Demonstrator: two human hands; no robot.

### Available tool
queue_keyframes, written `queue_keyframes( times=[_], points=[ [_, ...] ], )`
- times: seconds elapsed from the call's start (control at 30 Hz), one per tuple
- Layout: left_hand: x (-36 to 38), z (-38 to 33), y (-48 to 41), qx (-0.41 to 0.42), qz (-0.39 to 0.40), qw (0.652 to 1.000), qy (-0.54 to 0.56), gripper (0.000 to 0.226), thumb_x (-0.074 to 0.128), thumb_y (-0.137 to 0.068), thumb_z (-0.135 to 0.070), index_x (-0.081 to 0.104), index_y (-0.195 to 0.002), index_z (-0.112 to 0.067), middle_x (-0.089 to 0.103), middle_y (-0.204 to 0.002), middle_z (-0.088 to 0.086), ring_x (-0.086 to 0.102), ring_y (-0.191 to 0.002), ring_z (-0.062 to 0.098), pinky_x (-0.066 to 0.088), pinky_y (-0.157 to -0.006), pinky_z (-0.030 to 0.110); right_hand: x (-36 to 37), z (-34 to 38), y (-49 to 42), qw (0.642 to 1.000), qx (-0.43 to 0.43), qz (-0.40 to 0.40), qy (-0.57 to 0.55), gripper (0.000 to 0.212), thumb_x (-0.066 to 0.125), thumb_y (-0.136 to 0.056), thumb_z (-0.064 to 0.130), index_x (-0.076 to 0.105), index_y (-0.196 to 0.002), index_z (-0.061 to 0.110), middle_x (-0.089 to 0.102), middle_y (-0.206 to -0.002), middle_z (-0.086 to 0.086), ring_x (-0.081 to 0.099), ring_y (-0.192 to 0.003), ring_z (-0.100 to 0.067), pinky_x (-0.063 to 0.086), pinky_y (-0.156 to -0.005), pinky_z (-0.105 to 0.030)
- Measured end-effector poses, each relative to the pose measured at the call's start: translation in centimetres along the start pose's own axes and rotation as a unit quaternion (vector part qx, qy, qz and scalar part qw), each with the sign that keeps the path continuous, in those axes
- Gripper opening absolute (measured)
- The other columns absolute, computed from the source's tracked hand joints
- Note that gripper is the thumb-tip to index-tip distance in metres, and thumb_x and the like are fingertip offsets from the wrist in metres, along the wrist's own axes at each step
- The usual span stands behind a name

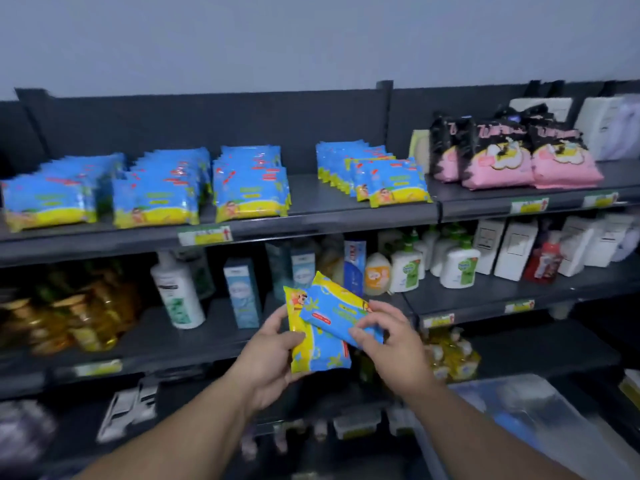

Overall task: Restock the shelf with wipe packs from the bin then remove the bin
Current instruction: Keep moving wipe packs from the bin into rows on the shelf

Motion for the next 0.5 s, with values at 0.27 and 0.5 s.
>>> queue_keyframes(
  times=[0.27,0.5],
  points=[
    [-12.2,-7.3,10.1,0.063,-0.033,0.997,-0.011,0.046,0.042,-0.094,0.005,0.052,-0.127,-0.025,0.073,-0.100,0.012,0.072,-0.074,0.027,0.058,-0.054,0.035,11.1,12.4,1.4,0.981,0.020,0.171,-0.090,0.066,0.074,-0.083,0.022,0.042,-0.140,0.034,0.056,-0.122,0.010,0.056,-0.100,0.002,0.041,-0.070,0.000],
    [-18.1,-11.5,13.2,0.098,-0.062,0.993,0.007,0.046,0.042,-0.095,0.002,0.049,-0.131,-0.026,0.071,-0.108,0.014,0.072,-0.078,0.027,0.057,-0.055,0.036,17.0,18.7,-0.7,0.961,0.030,0.253,-0.107,0.045,0.075,-0.081,0.030,0.059,-0.122,0.023,0.070,-0.104,0.010,0.068,-0.090,-0.006,0.054,-0.073,-0.020]
  ],
)
Point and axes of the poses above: each hand's wrist, its own y-axis away from the middle knuckle, its own x-axis out of the palm, z = x × y, the point moved 3 cm from there along -y, towards the middle knuckle
